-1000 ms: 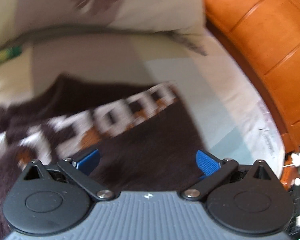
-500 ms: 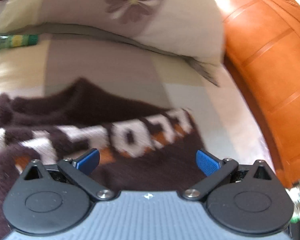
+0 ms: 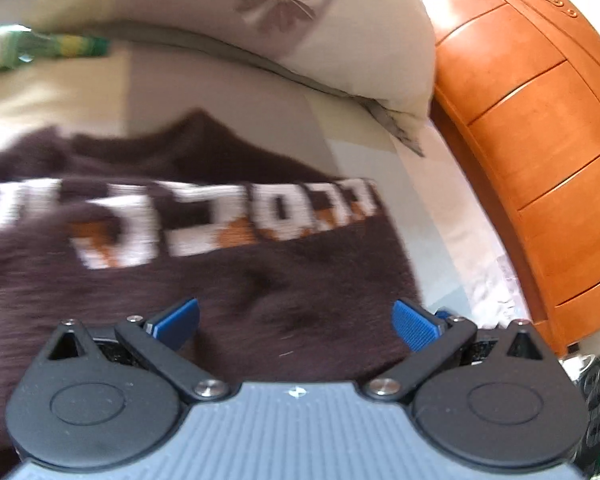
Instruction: Fold clothes
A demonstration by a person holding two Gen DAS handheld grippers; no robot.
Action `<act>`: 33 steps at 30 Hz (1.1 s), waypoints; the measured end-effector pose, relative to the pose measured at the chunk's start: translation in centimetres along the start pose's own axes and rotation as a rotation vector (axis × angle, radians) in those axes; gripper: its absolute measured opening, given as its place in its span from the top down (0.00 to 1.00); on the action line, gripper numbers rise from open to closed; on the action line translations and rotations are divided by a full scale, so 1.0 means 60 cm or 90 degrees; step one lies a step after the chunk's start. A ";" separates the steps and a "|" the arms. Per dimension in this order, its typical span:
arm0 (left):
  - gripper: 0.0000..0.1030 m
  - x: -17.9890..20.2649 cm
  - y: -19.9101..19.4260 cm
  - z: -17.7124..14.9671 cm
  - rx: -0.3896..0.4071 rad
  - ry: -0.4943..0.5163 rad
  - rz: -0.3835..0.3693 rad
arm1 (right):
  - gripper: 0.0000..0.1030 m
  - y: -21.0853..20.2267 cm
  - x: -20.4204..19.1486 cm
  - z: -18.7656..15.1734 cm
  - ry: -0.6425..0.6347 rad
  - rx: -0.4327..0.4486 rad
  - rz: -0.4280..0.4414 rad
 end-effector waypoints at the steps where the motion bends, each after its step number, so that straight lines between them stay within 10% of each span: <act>1: 0.01 -0.015 -0.004 -0.012 -0.006 -0.008 0.008 | 0.00 0.007 0.003 0.002 -0.001 0.001 -0.003; 8: 0.01 -0.053 -0.050 -0.073 0.023 -0.009 0.018 | 0.00 0.069 0.022 -0.025 0.038 -0.063 0.002; 20: 0.01 -0.129 -0.023 0.002 0.053 -0.071 0.074 | 0.00 0.047 0.007 -0.011 0.041 -0.025 0.021; 33: 0.01 -0.075 -0.012 0.043 0.064 -0.042 0.001 | 0.00 0.059 -0.005 -0.028 0.069 -0.066 0.058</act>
Point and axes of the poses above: each gripper's, at about its wrist camera, not at the fingertips, and y roughly the way its jaws point, x to its right, z to its top, the point moved 10 cm from there along y, roughly the way its jaws point, and after that the axes turned 8 degrees about y, right-handed, at the moved point
